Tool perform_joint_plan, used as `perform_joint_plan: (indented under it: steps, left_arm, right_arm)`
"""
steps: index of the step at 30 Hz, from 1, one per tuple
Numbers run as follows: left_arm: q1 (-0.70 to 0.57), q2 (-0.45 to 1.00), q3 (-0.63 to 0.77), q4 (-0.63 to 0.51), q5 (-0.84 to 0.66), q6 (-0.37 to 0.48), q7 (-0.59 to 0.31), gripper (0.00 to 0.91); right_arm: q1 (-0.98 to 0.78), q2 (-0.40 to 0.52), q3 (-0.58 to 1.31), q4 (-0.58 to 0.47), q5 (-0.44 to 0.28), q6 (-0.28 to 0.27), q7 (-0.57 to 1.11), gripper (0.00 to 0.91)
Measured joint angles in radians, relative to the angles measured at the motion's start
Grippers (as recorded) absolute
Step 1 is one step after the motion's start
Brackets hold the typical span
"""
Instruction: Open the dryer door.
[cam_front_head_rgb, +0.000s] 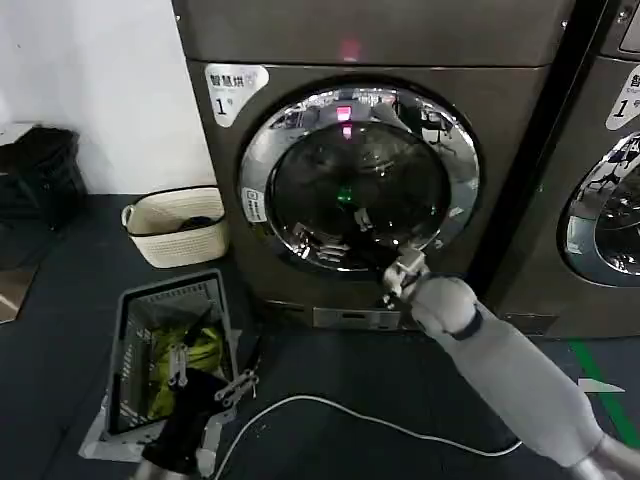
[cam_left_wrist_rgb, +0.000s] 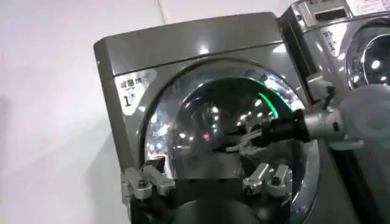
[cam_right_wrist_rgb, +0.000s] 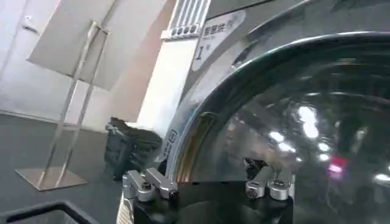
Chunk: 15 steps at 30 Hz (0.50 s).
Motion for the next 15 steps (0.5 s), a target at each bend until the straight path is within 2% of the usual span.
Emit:
perform_joint_plan:
  steps: [15]
  left_arm:
    - [0.006,-0.007,-0.006,-0.003,0.001,-0.005,0.0,0.907]
  right_arm:
    - [0.089,0.122,-0.033,-0.171,-0.029,0.035,-0.028,0.907]
